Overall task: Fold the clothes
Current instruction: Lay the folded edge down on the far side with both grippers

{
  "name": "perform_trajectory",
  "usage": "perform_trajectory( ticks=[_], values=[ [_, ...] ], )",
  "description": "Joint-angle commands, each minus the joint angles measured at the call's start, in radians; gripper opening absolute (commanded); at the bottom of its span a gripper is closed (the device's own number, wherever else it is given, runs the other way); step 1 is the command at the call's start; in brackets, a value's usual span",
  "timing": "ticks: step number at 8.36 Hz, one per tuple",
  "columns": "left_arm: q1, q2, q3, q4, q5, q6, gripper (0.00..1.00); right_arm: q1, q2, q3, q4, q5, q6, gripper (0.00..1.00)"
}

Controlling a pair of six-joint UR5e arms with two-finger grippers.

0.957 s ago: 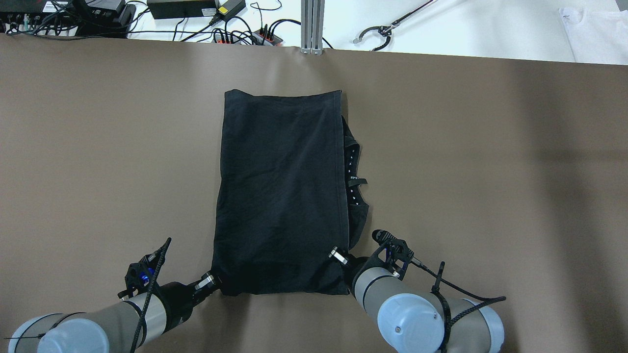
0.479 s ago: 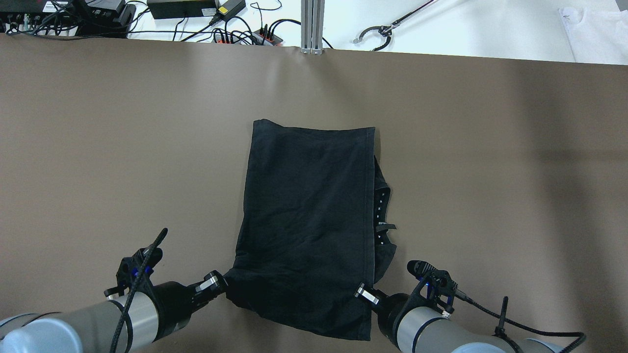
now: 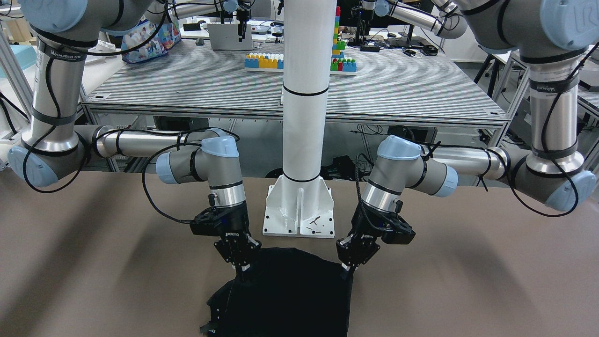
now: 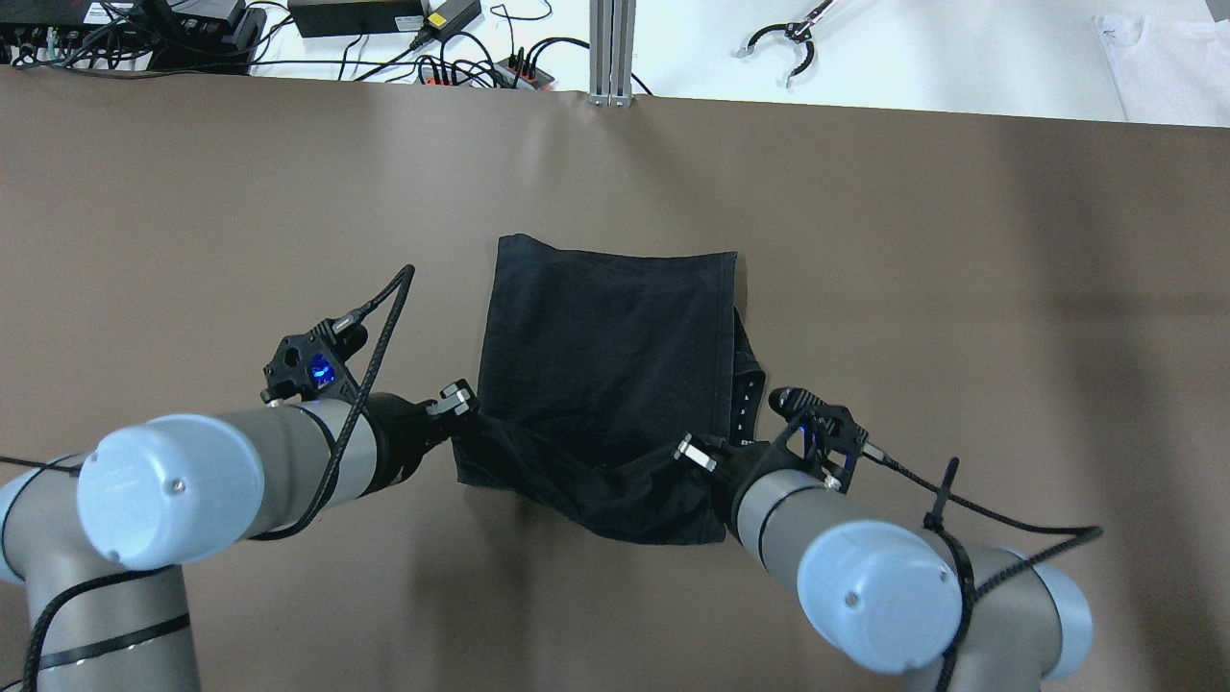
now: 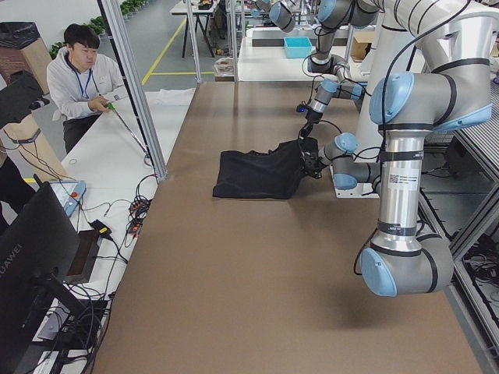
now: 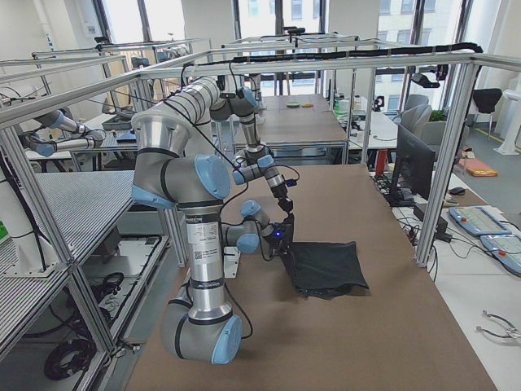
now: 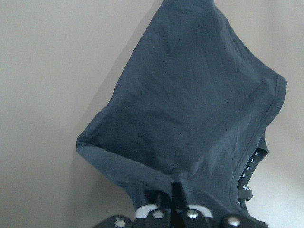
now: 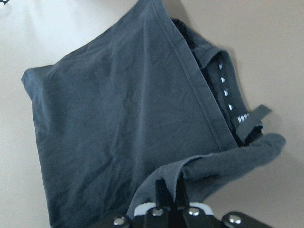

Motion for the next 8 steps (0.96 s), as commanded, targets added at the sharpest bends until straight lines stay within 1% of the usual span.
perform_trajectory(
  ticks=[1,2,3,4,5,6,7,8],
  values=[
    [-0.142,-0.109,0.111,0.077,-0.061,0.098,0.00,0.198,0.145,-0.173,-0.029,0.124,-0.086,0.00],
    [-0.186,-0.144,0.170,0.077,-0.081,0.140,0.00,0.226,0.188,-0.233,-0.027,0.126,-0.103,0.00],
    [-0.234,-0.203,0.259,0.077,-0.087,0.186,0.00,0.252,0.241,-0.308,-0.024,0.127,-0.117,0.00],
    [-0.283,-0.285,0.380,0.077,-0.096,0.232,0.00,0.281,0.297,-0.395,-0.023,0.135,-0.134,0.00],
    [-0.335,-0.398,0.533,0.073,-0.116,0.265,0.00,0.308,0.365,-0.519,-0.018,0.146,-0.141,0.00],
    [-0.378,-0.532,0.718,0.063,-0.128,0.301,0.00,0.341,0.430,-0.646,0.011,0.156,-0.152,0.00],
    [-0.416,-0.663,0.924,0.057,-0.128,0.337,0.00,0.376,0.447,-0.755,0.114,0.158,-0.157,0.16],
    [-0.444,-0.732,1.065,-0.003,-0.127,0.391,0.97,0.410,0.449,-0.838,0.217,0.172,-0.204,0.93]
  ],
)
